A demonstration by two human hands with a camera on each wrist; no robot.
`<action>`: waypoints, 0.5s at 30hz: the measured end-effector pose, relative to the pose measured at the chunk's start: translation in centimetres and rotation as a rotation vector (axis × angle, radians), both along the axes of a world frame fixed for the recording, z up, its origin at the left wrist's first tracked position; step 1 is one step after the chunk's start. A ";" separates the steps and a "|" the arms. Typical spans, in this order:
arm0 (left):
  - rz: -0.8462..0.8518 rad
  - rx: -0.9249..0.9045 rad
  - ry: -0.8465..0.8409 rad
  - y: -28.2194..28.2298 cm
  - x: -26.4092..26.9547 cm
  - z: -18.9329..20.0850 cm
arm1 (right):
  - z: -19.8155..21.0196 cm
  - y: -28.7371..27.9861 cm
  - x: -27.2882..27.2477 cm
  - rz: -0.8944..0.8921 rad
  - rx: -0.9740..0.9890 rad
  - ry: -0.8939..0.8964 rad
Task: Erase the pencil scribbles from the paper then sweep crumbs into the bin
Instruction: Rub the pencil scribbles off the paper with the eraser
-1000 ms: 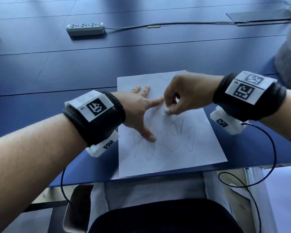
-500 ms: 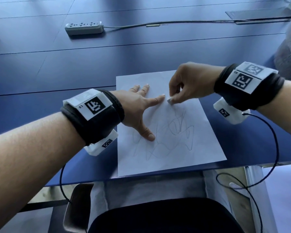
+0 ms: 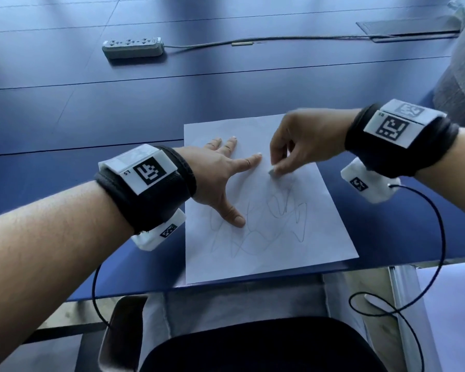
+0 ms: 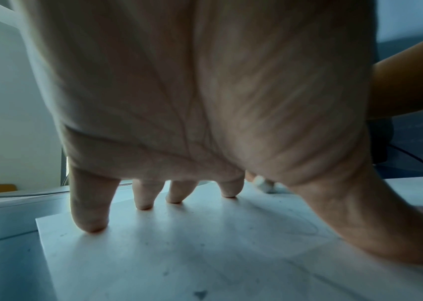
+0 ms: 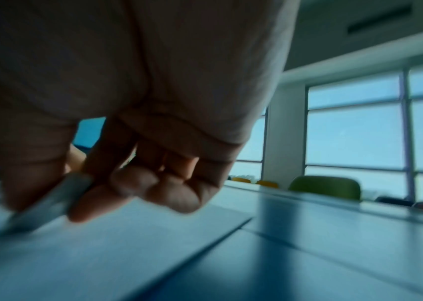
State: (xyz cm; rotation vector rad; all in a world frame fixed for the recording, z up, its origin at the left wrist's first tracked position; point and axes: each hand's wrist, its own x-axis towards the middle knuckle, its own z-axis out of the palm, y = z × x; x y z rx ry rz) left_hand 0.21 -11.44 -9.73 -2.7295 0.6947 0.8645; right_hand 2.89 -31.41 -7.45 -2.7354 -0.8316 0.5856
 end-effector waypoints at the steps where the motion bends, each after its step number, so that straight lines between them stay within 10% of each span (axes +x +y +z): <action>1: 0.001 -0.004 -0.001 0.0 0.0 0.0 | 0.1 -0.2 0.3 -0.033 0.019 -0.037; 15: -0.006 0.007 -0.006 0.1 0.1 -0.2 | 0.0 -0.3 -0.4 0.030 -0.025 0.107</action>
